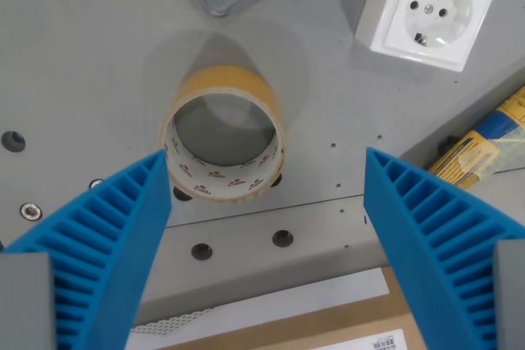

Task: Move above the white socket

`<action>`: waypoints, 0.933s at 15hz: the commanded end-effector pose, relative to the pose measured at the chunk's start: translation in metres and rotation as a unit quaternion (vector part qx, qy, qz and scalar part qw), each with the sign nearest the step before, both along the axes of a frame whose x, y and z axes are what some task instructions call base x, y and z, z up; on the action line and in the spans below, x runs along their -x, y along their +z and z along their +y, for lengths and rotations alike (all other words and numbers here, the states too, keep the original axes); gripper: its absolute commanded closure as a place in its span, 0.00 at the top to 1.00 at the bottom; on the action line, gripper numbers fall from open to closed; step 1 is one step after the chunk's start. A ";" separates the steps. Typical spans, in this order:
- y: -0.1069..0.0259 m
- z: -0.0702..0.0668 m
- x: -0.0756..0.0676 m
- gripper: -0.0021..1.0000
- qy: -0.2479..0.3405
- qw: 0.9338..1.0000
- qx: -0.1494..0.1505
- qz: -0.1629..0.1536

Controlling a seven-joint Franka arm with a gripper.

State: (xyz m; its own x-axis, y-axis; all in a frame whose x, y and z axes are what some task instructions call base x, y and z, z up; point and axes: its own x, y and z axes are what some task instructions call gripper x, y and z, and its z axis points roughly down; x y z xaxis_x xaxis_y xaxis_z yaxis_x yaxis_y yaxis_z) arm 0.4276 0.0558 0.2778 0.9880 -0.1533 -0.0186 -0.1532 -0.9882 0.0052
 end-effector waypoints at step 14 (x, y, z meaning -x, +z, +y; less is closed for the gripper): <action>-0.040 -0.042 -0.005 1.00 -0.072 0.997 0.011 -0.039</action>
